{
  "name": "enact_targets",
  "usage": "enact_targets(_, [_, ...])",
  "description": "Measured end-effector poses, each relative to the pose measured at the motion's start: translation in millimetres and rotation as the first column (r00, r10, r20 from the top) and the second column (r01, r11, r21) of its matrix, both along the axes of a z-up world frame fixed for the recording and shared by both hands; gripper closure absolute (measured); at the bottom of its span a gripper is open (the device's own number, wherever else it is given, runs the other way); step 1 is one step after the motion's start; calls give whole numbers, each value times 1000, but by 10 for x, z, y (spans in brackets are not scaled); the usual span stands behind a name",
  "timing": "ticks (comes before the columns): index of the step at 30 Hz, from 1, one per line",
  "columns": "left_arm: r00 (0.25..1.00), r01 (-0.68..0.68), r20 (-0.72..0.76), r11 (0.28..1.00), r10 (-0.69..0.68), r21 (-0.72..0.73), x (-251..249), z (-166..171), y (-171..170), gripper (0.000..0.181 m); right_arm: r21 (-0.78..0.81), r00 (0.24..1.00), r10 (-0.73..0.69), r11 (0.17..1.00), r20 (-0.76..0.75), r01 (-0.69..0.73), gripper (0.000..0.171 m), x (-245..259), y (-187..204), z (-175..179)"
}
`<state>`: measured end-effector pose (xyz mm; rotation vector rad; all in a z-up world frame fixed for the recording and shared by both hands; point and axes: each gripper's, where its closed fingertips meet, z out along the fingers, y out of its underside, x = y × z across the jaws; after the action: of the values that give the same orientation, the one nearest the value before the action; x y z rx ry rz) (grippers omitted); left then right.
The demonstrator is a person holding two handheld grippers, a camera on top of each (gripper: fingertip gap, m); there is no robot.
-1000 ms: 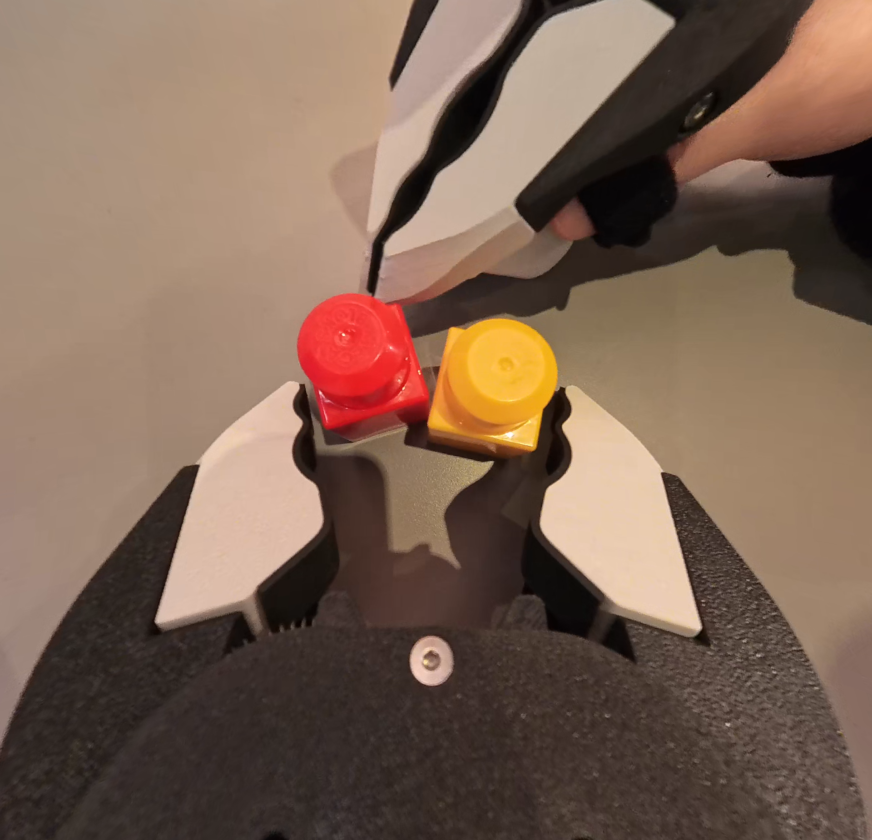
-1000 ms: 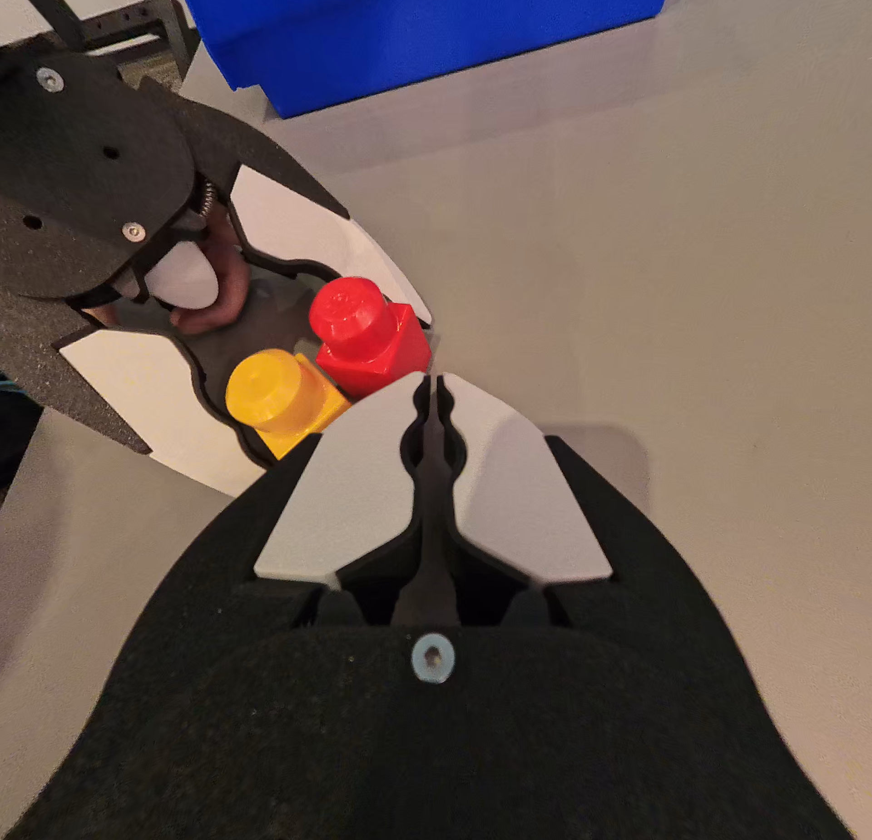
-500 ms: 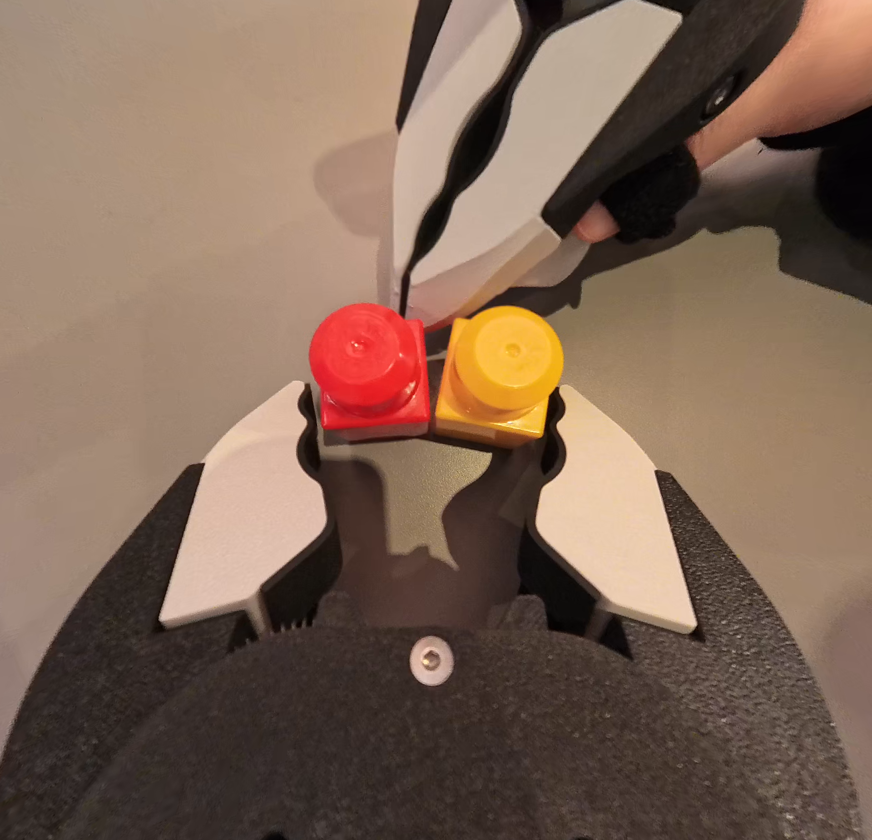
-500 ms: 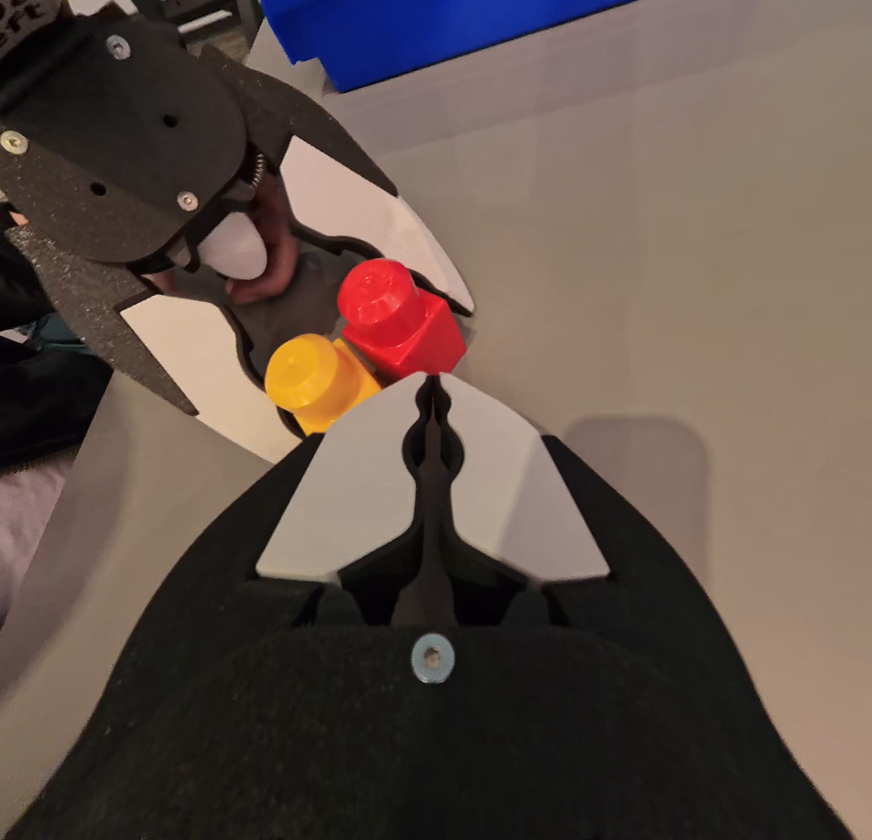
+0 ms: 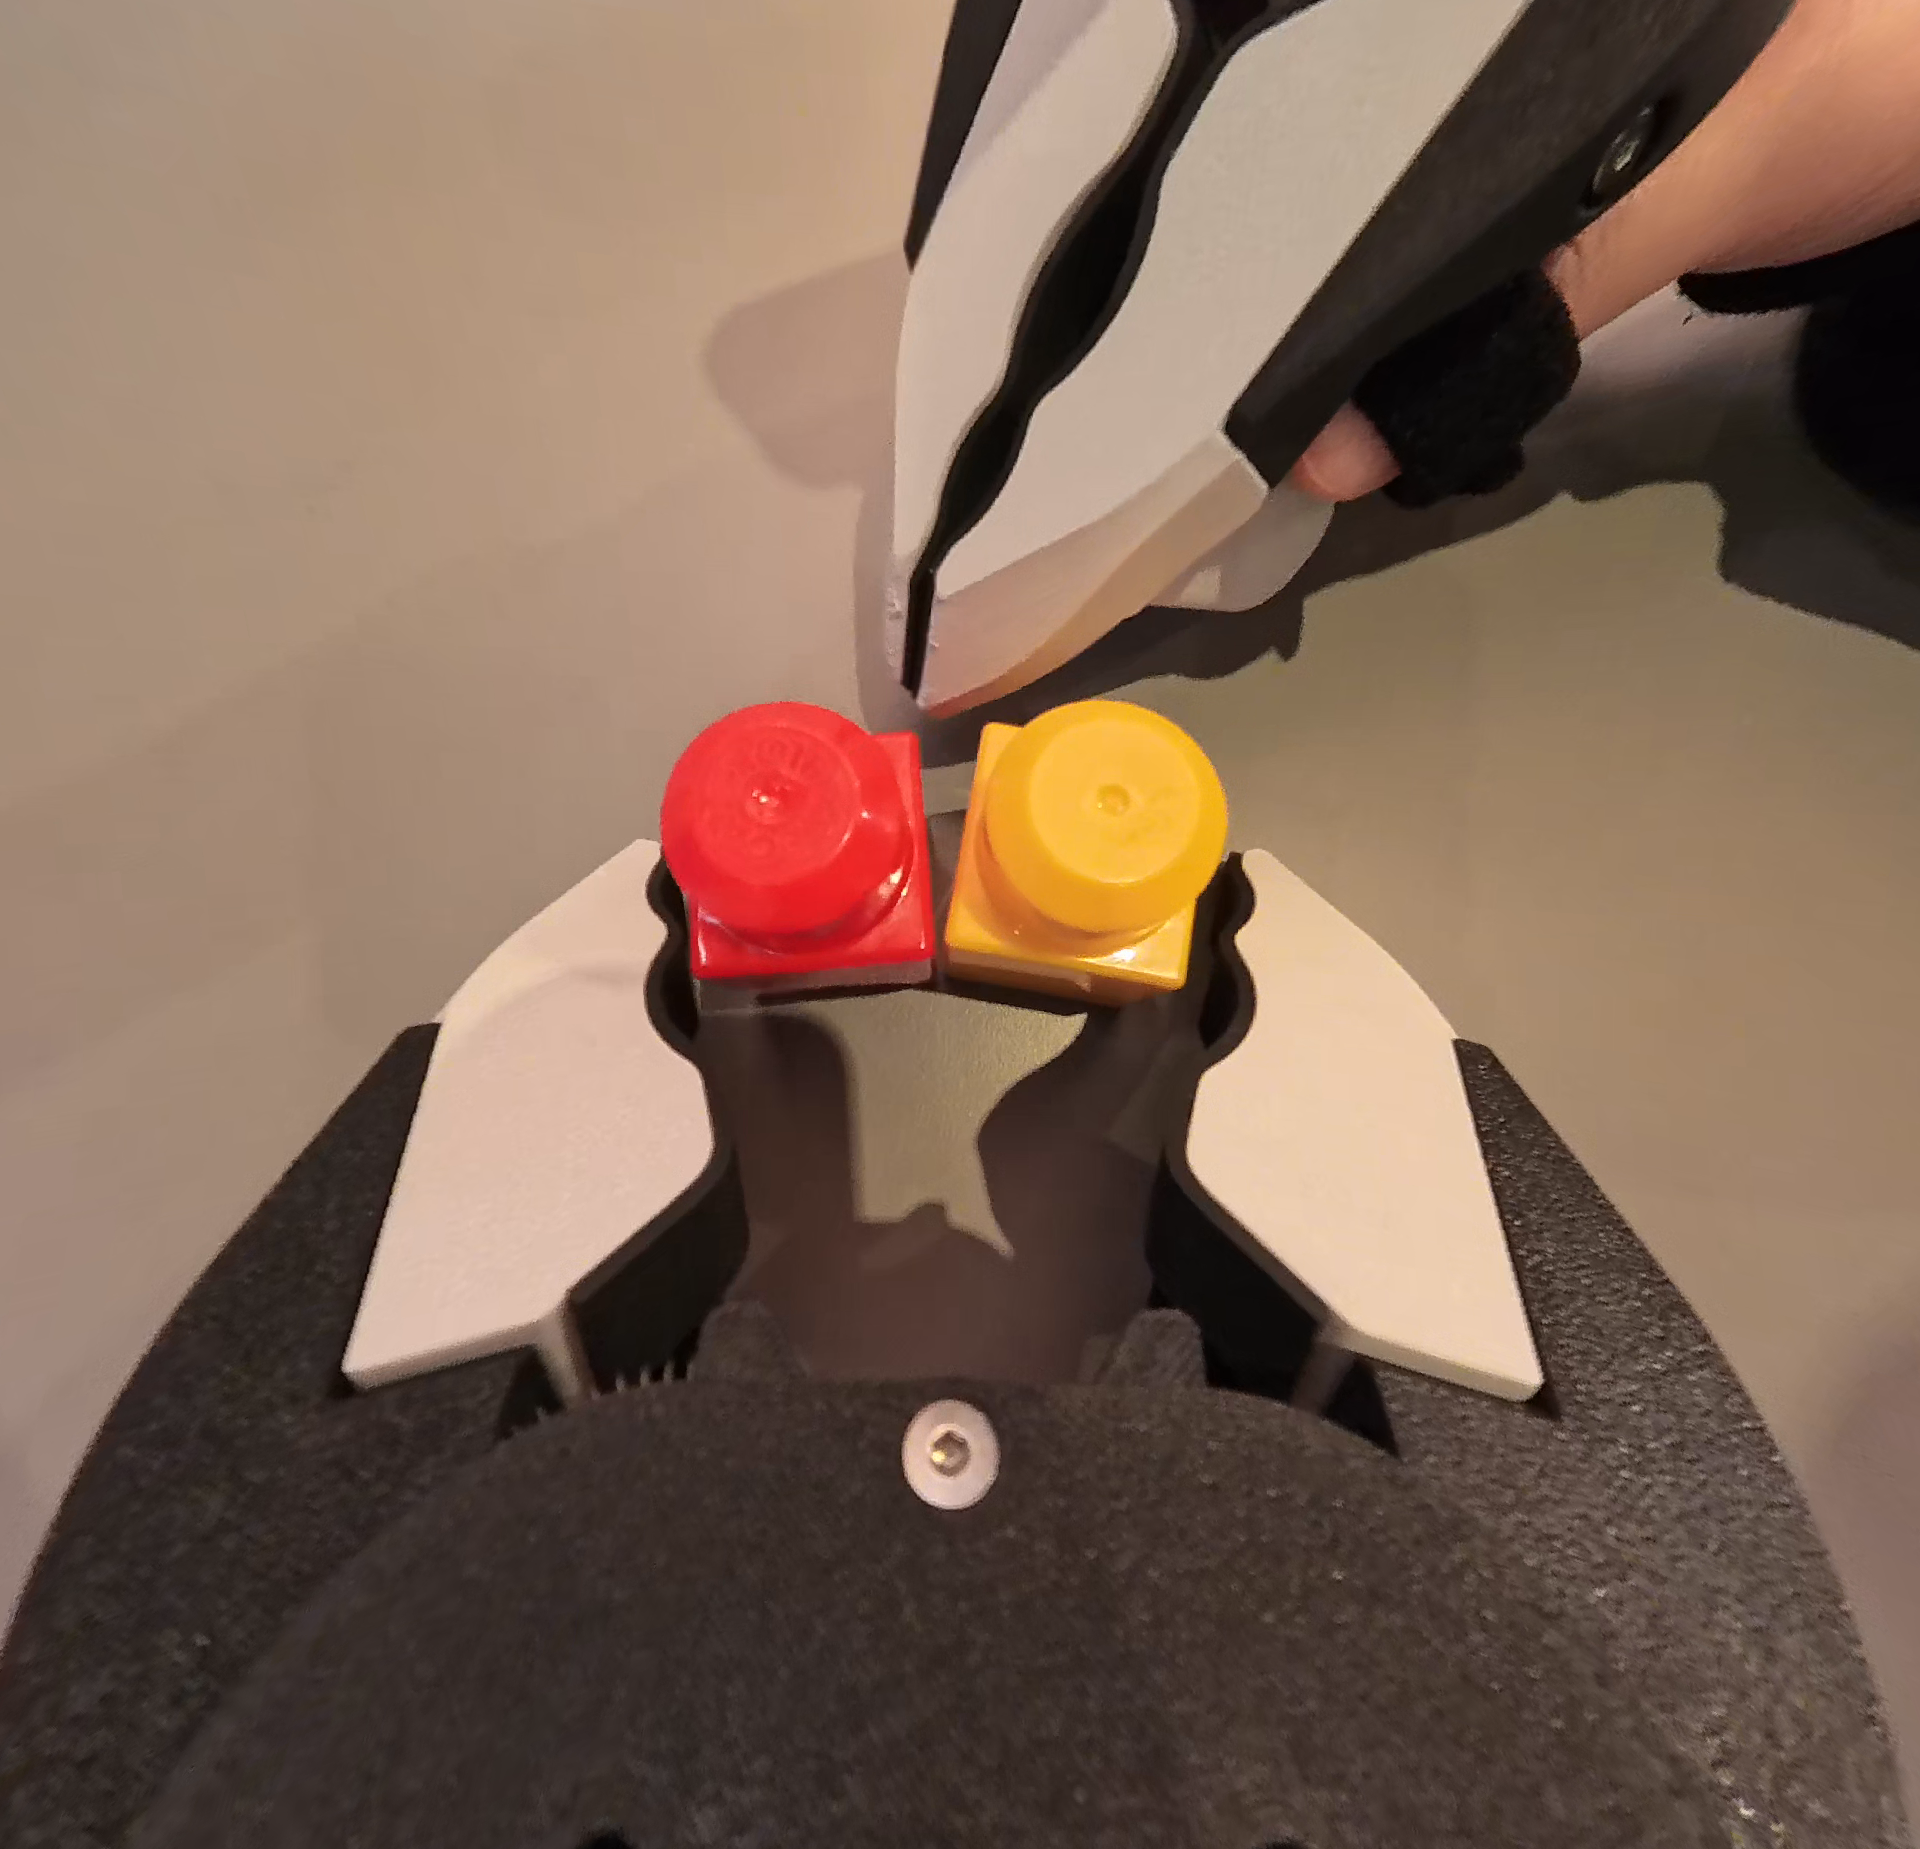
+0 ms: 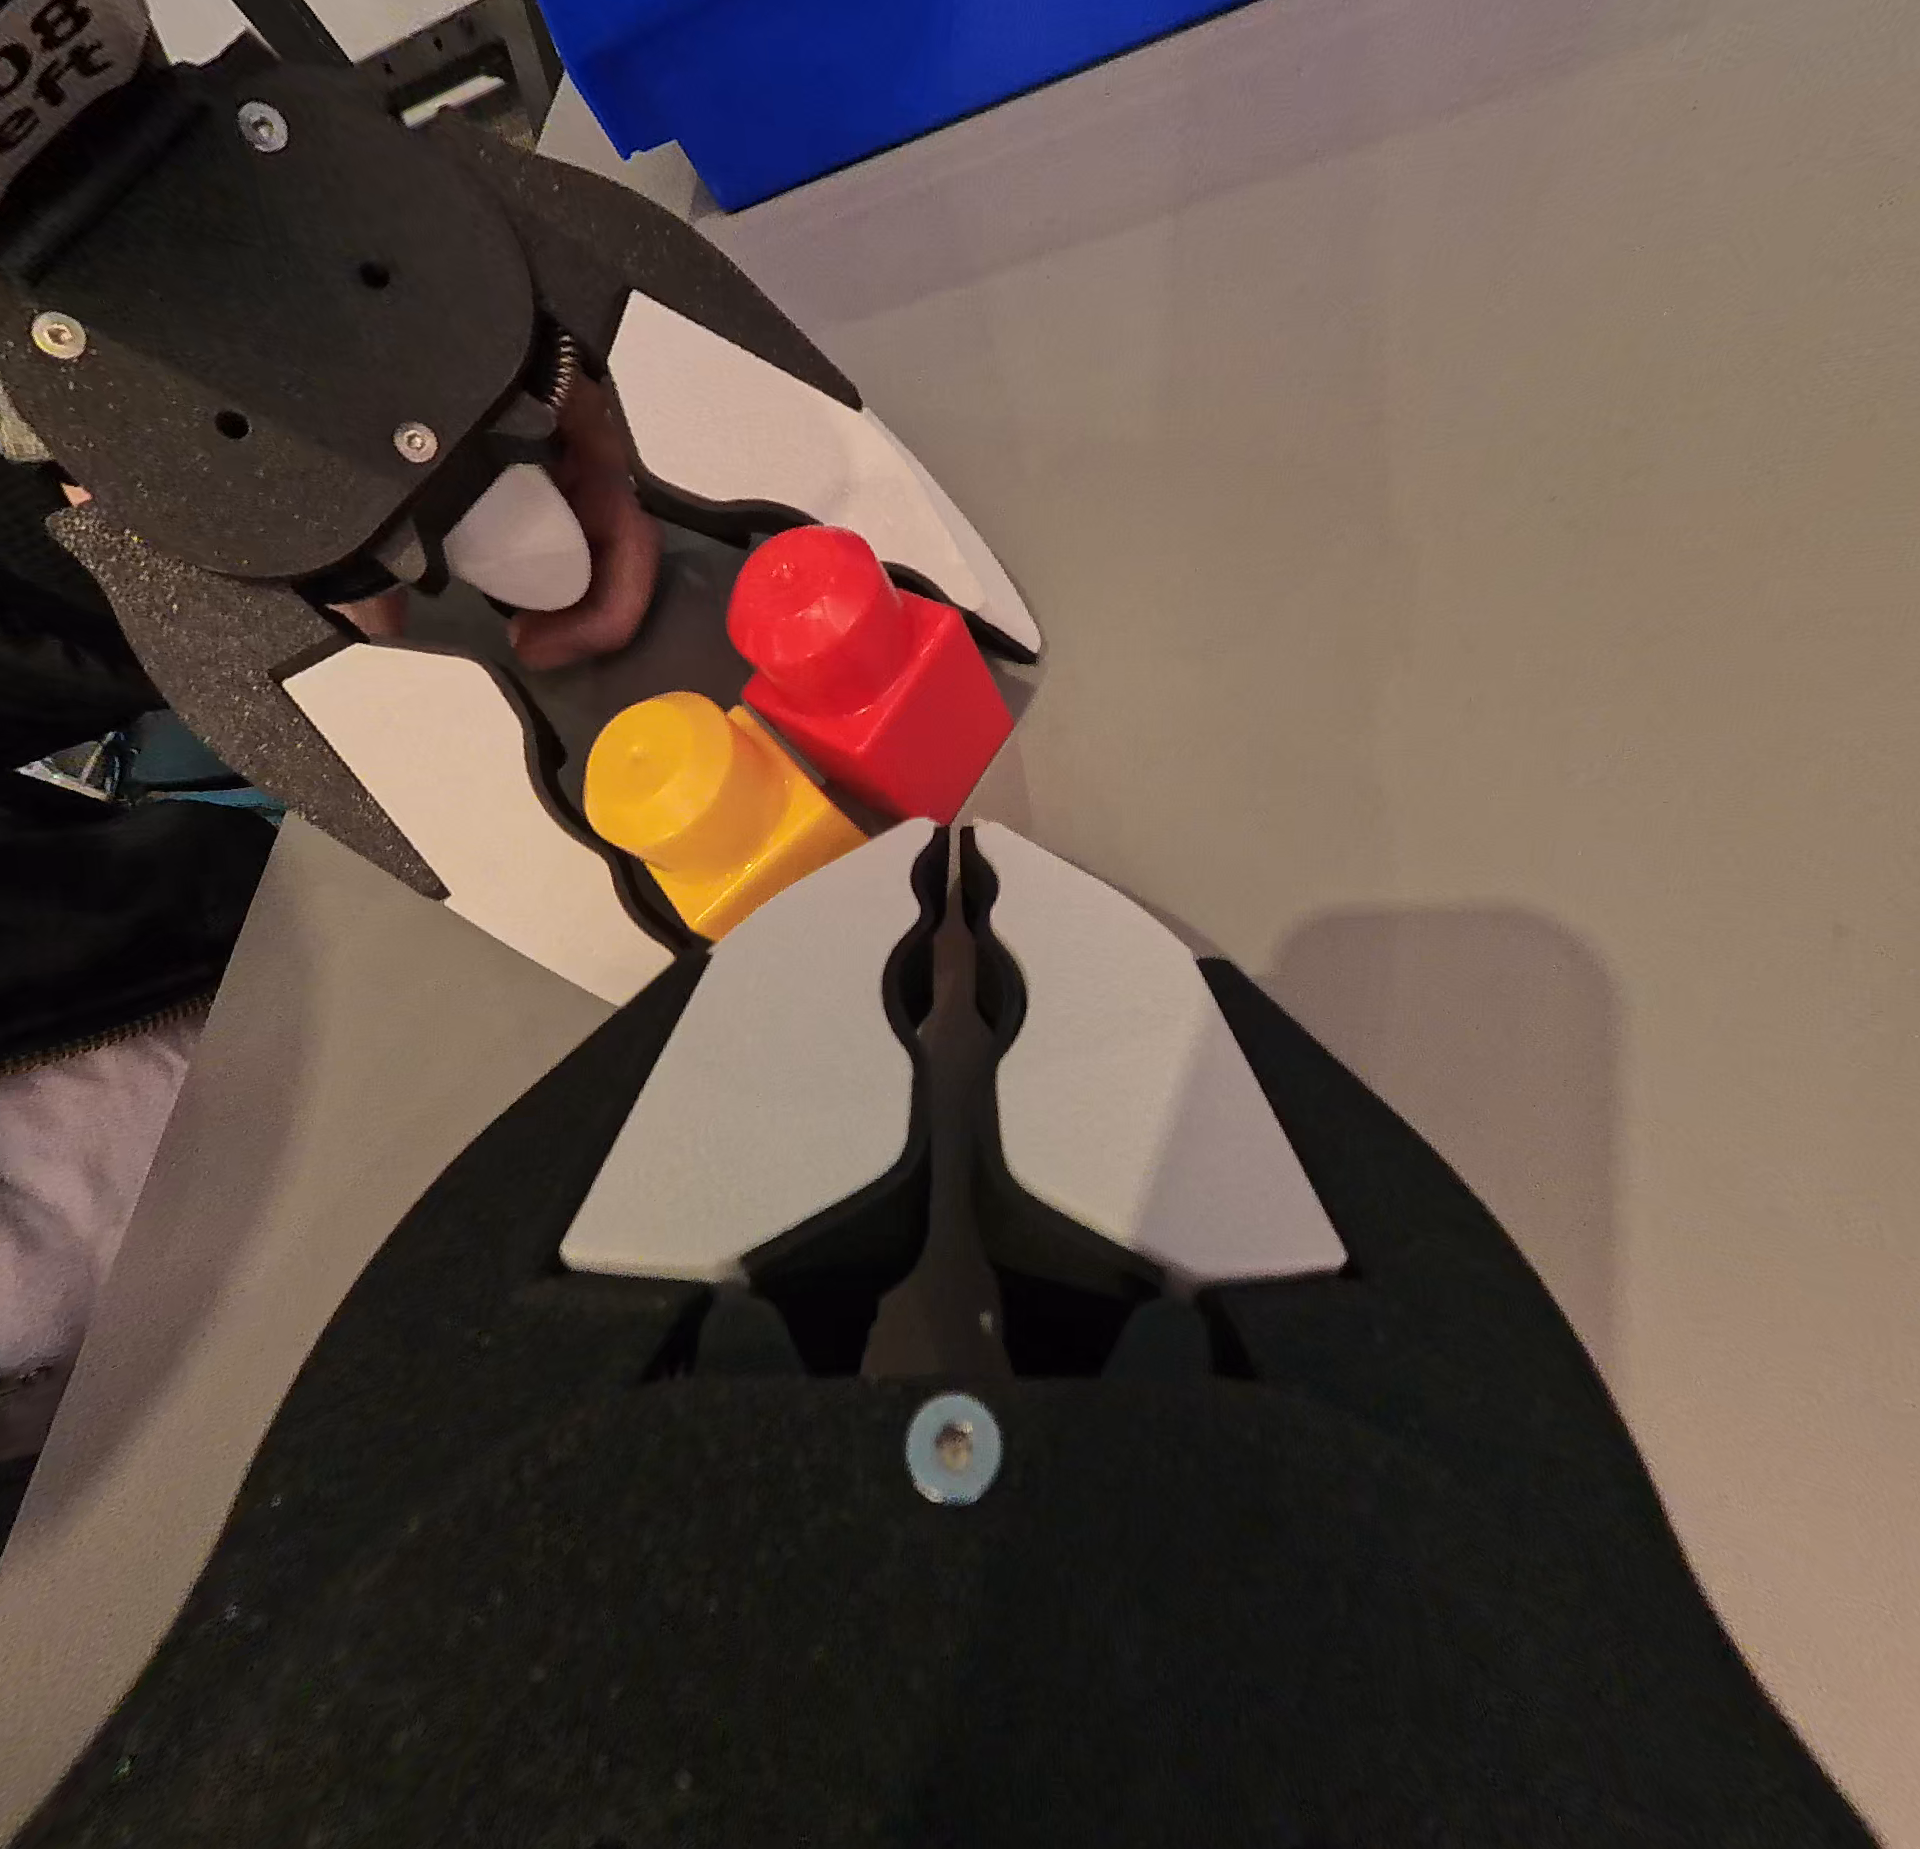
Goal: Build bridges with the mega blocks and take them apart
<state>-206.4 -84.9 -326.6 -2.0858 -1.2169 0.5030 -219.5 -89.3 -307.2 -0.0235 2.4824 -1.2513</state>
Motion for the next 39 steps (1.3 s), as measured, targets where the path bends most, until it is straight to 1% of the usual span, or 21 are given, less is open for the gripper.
enact_targets(4, [1000, 5, -1, 1000, -5, 1, -11, 1, 13, 85, 0, 1000, -1, 1000, -6, 1, 169, -2, 11, 0])
enact_targets(7, [1000, 25, -6, 1000, -25, 3, -15, 8, 48, 92, -1, 1000, -3, 1000, -3, 3, 169, -4, 12, 1])
enact_targets(17, [1000, 27, -8, 1000, -27, 0, -40, 7, 66, 92, -5, 1000, -22, 1000, 0, 22, 169, -61, 61, 10])
enact_targets(24, [999, 39, -7, 999, -39, 4, -40, 11, 74, 92, -38, 997, -77, 996, -9, 77, 168, -176, 158, 91])
enact_targets(26, [998, 55, -7, 998, -54, 29, -37, 40, 95, 97, -58, 994, -107, 993, -16, 106, 167, -222, 203, 133])
enact_targets(29, [998, 61, -17, 995, -60, 79, -74, 91, 125, 98, -97, 989, -148, 985, -25, 145, 167, -272, 285, 207])
enact_targets(34, [993, 114, -46, 993, -112, 43, -116, 104, 175, 98, -129, 988, -155, 980, -19, 151, 164, -246, 378, 245])
enact_targets(37, [986, 153, -70, 988, -150, 29, -100, 162, 240, 98, -136, 987, -153, 980, -52, 145, 161, -238, 367, 223])
enact_targets(39, [978, 195, -84, 981, -192, 22, -56, 199, 310, 98, -173, 987, -138, 977, -77, 123, 159, -198, 332, 273])
